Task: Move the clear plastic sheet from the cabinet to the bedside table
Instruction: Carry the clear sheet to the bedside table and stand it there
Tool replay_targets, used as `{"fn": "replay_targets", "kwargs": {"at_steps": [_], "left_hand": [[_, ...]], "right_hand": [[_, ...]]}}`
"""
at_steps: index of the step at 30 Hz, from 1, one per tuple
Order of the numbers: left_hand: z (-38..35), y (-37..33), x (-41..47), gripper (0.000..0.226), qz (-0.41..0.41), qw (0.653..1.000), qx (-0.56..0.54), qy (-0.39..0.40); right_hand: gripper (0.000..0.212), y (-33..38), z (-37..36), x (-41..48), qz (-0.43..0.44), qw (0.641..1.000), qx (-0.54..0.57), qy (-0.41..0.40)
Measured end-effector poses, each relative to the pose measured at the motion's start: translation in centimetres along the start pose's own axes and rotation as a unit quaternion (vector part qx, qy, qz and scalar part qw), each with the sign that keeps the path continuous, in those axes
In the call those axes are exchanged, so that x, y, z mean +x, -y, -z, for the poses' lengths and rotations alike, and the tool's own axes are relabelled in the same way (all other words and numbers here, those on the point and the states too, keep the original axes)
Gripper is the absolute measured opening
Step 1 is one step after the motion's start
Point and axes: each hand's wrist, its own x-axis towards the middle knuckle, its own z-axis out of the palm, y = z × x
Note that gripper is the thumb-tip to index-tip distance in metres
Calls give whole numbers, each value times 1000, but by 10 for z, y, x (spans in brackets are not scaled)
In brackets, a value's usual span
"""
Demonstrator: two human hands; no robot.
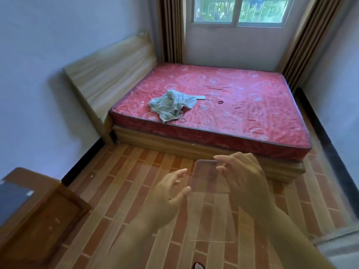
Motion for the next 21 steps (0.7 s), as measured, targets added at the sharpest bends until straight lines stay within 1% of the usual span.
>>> {"fn": "replay_targets", "kwargs": {"at_steps": [3,7,10,13,17,21], "left_hand": [[19,8,32,43,34,998,-15,-50],[48,27,43,43,86,991,-11,-105],[76,44,44,42,127,983,-29,-133],[106,63,46,40,157,971,-74,-164],[146,99,50,43,180,957,-102,-203],[198,141,59,49,200,948,-90,-231]], "right_hand": [[17,-16,-30,42,21,999,25,14],[18,-12,-80,83,44,995,70,57],[18,3,-120,109,65,988,113,88],[19,23,-162,131,92,977,150,122],[19,54,-215,162,118,967,157,162],[24,87,-278,195,148,956,162,193]]}}
